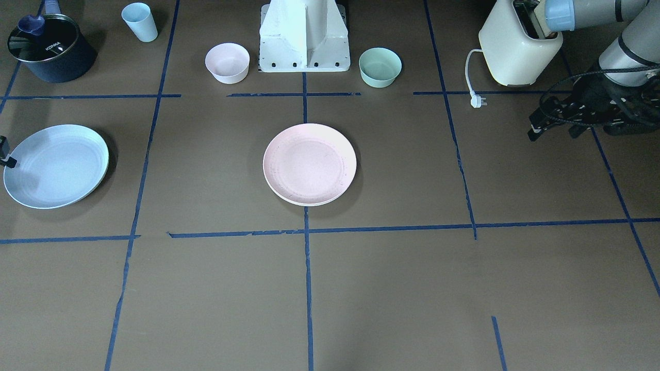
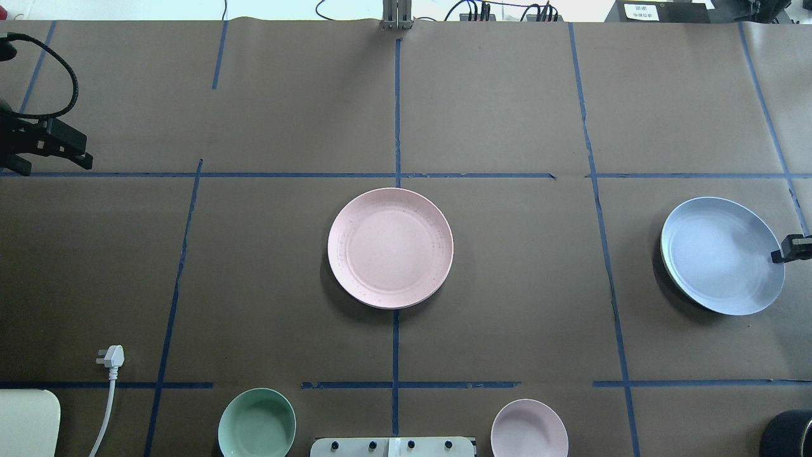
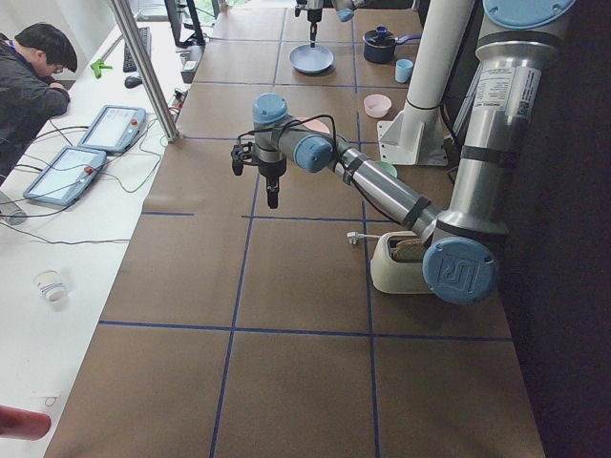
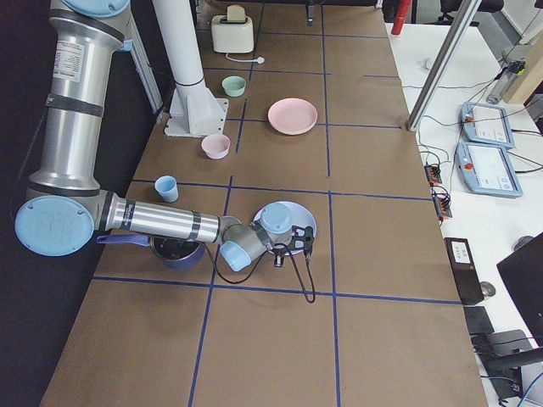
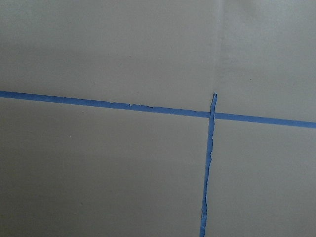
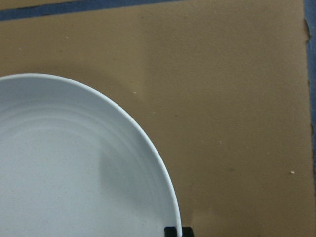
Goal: Stack three plates with pink and blue
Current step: 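Grasp the light blue plate rim with the right gripper and lift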
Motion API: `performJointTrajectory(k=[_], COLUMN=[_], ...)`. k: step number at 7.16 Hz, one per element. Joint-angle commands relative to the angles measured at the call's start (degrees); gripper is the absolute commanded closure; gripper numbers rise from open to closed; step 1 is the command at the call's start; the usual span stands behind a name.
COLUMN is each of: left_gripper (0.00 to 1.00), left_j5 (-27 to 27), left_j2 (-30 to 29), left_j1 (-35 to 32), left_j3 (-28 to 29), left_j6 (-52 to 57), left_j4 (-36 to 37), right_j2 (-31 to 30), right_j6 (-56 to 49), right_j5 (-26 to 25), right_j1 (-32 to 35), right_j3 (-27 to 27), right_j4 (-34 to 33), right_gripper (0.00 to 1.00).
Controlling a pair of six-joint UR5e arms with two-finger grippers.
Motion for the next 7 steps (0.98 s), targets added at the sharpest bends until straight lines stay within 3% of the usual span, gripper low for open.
performJointTrajectory(k=[1,2,4,6,7], left_gripper=[0.0,0.0,0.0,0.0,0.0], left_j5=[0.6,0.6,0.2,0.0,0.0], left_j2=[2.6,3.3,3.5,3.5,3.5], left_j1=[-2.2,-5.3,-10.3,-15.7,-16.8], left_j3=[0.4,2.2,8.3,14.5,16.3], left_j6=[9.3,15.1,26.8,37.8,41.2], left_j4=[0.1,0.1,-0.1,0.1,0.1], right_j2=[0.8,3.7,15.9,22.8,26.5], right_j6=[12.7,18.5,35.4,42.5,43.4], right_j5=[0.7,2.4,5.0,-4.2,-9.0], right_j1=[0.0,-0.1,-4.0,-14.9,-19.0], right_j3=[10.1,13.4,14.2,14.2,14.2], right_j4=[0.1,0.0,-0.2,-1.0,-5.2], right_gripper=[1.0,1.0,1.0,1.0,1.0])
